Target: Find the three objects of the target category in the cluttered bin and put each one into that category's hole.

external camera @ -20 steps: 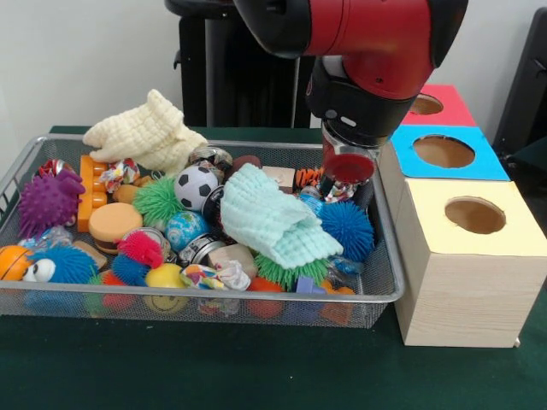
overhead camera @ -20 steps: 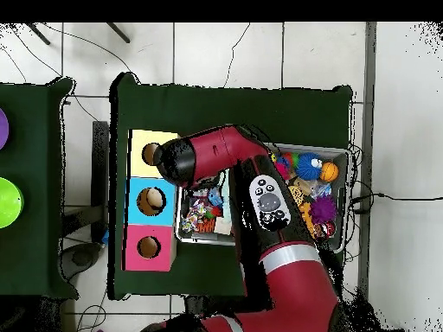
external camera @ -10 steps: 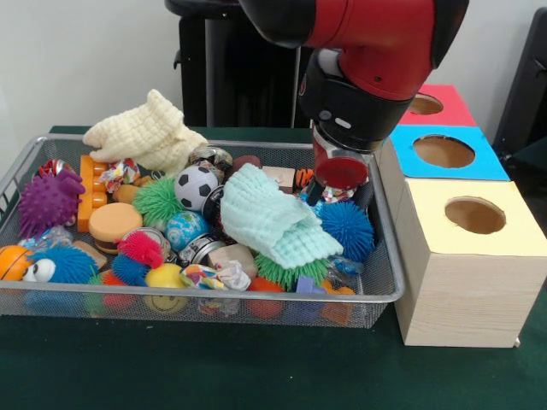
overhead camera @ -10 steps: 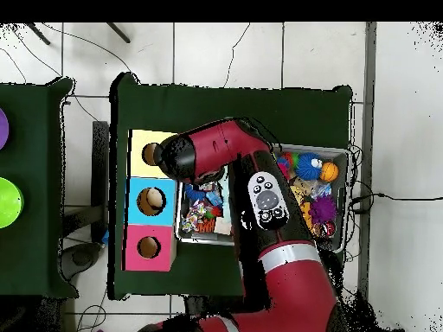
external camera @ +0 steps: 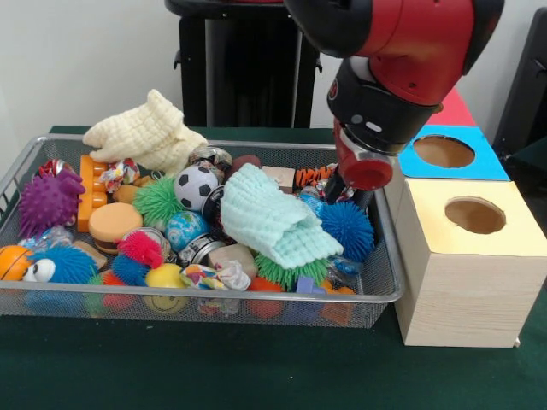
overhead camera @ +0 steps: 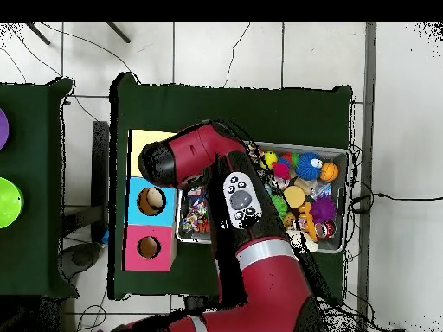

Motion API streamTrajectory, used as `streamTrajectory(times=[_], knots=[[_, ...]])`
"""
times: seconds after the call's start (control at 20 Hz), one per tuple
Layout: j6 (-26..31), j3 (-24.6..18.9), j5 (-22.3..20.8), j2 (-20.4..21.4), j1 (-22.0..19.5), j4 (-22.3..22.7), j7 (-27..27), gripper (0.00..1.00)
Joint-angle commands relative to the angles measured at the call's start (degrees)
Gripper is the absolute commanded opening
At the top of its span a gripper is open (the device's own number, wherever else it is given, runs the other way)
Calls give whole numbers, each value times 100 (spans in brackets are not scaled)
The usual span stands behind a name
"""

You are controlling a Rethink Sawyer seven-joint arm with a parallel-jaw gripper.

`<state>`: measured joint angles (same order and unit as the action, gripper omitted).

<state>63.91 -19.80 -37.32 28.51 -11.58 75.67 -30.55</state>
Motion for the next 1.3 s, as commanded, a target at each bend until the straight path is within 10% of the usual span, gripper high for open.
streamTrajectory(times=[0.05,1.3], knots=[[551,224,-469,-340,90,57,191,0],[1598,254,-279,-759,420,-120,262,0]])
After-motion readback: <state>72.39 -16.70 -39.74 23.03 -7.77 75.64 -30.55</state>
